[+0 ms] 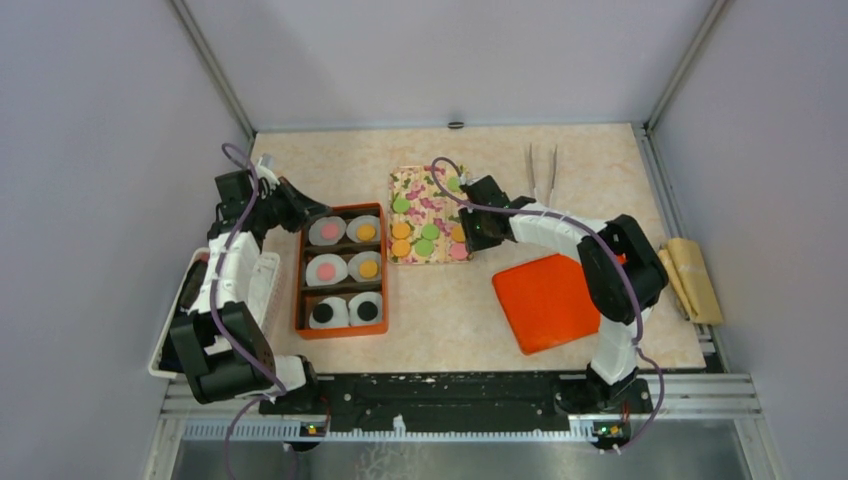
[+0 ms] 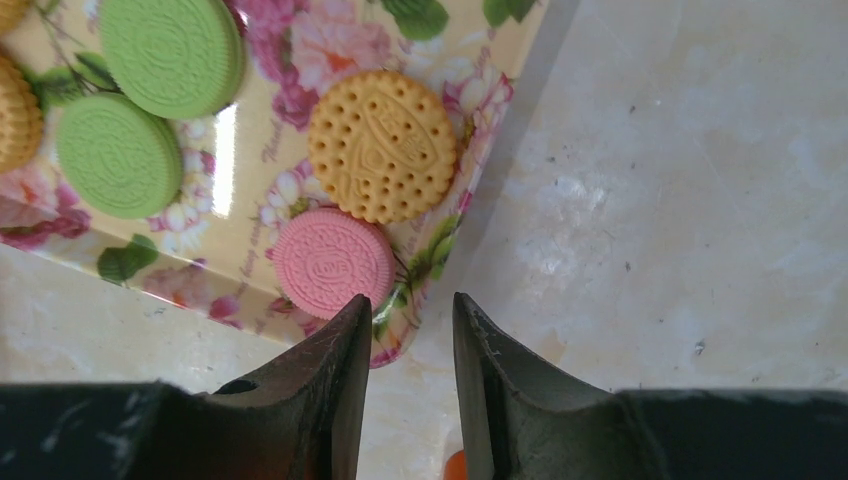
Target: Pack the cookies
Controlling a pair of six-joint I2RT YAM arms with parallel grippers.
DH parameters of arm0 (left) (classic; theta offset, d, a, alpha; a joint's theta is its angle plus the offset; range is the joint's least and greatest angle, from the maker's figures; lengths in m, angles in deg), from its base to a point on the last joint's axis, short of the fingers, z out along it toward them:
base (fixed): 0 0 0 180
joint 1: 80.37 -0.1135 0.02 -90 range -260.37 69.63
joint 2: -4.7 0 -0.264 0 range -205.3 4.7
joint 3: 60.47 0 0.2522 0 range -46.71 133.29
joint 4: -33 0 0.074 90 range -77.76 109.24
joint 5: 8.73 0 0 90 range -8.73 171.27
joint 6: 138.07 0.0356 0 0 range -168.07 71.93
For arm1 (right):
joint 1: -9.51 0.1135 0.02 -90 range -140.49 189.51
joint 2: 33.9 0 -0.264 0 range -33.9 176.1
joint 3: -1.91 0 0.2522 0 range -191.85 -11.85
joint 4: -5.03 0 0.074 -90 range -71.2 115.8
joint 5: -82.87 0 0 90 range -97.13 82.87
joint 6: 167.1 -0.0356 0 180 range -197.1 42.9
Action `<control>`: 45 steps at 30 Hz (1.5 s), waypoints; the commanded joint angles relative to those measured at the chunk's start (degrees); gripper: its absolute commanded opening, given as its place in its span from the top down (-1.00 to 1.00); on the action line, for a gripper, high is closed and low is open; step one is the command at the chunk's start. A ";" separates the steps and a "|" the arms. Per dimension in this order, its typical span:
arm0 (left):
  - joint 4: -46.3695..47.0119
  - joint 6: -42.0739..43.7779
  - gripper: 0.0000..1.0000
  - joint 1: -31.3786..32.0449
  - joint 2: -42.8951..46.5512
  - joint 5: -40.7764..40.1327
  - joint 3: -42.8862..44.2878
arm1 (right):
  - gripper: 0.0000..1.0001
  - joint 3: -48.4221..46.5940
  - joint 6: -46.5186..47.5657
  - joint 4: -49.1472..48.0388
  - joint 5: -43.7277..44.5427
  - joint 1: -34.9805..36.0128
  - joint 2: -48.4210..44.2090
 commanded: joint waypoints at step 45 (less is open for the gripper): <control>-0.79 2.79 1.00 0.04 -0.59 -0.28 0.45 | 1.00 -35.54 -1.41 11.35 10.49 -19.42 24.11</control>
